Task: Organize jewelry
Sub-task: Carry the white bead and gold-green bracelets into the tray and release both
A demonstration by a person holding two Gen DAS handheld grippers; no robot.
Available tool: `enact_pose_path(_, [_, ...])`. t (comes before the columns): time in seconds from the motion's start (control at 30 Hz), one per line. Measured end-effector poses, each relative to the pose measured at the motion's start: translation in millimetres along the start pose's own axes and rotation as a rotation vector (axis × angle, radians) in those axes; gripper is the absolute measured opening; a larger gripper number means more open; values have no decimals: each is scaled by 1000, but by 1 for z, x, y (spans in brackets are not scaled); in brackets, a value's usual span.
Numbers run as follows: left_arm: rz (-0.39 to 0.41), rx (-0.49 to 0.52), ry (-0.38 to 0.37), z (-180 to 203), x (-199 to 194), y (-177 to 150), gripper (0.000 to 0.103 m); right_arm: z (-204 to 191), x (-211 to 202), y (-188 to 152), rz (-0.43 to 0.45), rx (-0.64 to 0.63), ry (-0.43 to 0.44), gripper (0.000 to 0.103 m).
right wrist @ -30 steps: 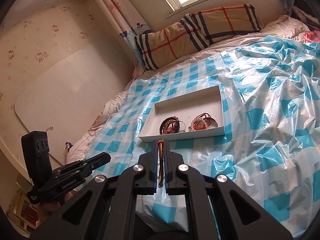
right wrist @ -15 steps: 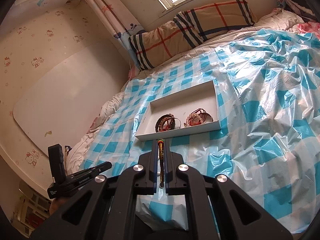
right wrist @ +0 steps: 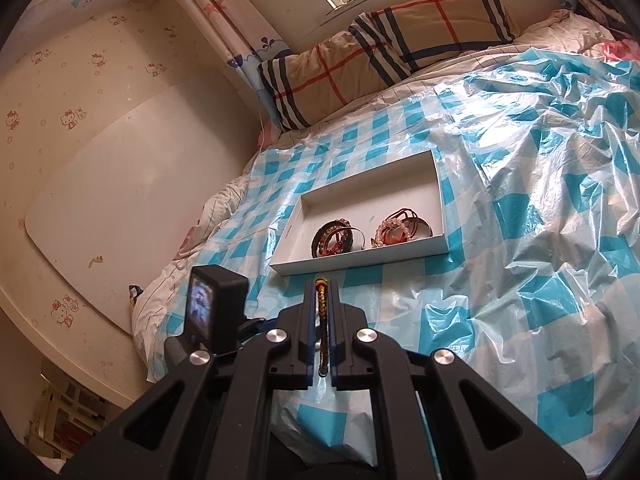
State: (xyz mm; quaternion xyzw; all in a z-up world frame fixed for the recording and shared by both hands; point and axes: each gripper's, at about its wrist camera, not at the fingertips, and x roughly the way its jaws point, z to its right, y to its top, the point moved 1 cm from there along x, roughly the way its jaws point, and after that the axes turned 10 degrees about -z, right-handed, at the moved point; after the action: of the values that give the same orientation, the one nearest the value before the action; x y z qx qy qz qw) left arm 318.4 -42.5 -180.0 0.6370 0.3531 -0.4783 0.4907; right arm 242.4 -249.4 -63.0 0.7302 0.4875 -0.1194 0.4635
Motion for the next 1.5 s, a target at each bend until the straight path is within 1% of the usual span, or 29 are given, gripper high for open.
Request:
enact_pose_path(0.03, [-5, 3, 5, 0, -1, 0, 10, -1, 1, 0, 0, -1, 1, 6])
enact_pose_path(0.1, [4, 20, 1, 5, -5, -2, 7, -5, 1, -1, -1, -5, 4, 6])
enact_pose_path(0.2, [46, 19, -22, 9, -21, -11, 7, -10, 2, -1, -2, -14, 5, 6])
enact_pose_path(0.3, [112, -44, -95, -1, -46, -20, 7, -12, 1, 0, -2, -19, 4, 6])
enact_pose_path(0.43, [200, -102, -186, -8, -77, -35, 7, -16, -4, 0, 8, -25, 4, 6])
enact_pose_path(0.6, [270, -138, -243, -9, -105, -48, 7, -22, -12, -1, 20, -33, 7, 6])
enact_pose_path(0.83, [339, -133, -260, -4, -140, -58, 7, -33, -29, -2, 52, -50, 9, 6])
enact_pose_path(1.07, [377, -134, -258, -3, -161, -66, 7, -43, -45, -4, 78, -66, 7, 6])
enact_pose_path(1.3, [402, -144, -259, -10, -170, -70, 7, -47, -47, -3, 90, -76, 4, 6])
enact_pose_path(1.5, [392, -176, -260, -29, -161, -64, 7, -43, -38, 4, 87, -64, 6, 6])
